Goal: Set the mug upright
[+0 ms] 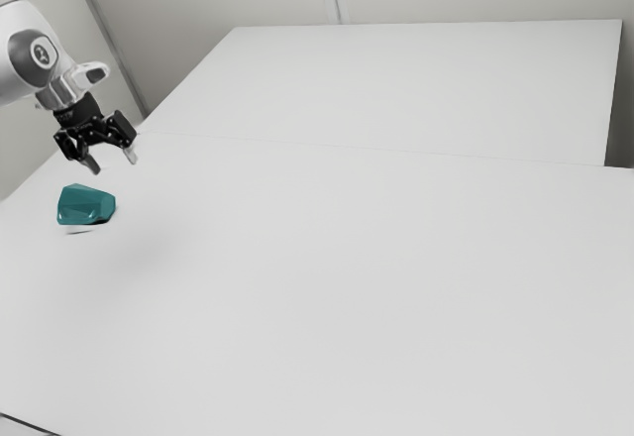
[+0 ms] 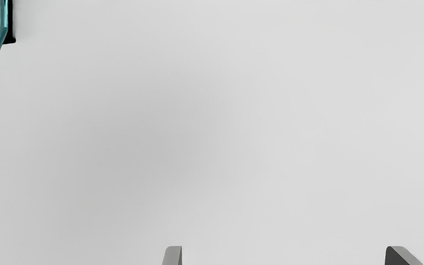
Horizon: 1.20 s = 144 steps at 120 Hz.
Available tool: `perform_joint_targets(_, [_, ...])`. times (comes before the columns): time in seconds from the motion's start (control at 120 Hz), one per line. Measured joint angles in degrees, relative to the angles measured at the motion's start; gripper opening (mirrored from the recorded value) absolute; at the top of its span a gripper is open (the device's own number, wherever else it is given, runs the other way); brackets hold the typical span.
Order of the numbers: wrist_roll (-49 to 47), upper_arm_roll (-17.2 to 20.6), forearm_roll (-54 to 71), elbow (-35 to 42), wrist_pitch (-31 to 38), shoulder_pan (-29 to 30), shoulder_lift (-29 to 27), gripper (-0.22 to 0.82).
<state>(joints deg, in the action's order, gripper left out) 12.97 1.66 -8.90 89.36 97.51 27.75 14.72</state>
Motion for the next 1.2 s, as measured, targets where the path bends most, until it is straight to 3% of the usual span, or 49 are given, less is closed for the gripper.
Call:
perform_joint_targets(0.267, [16.35, 0.01, -3.71, -3.77, 2.12, 7.67, 5.0, 0.6])
perform_joint_targets(0.583, [31.97, -0.31, -11.26, -14.42, 2.91, 14.97, 16.31, 0.6])
perform_joint_targets(0.967, [43.05, -0.11, -20.88, -28.06, 1.76, 21.72, 29.5, 0.6])
perform_joint_targets(1.2, [47.02, 1.87, -23.57, -35.19, 1.31, 24.89, 36.19, 0.6])
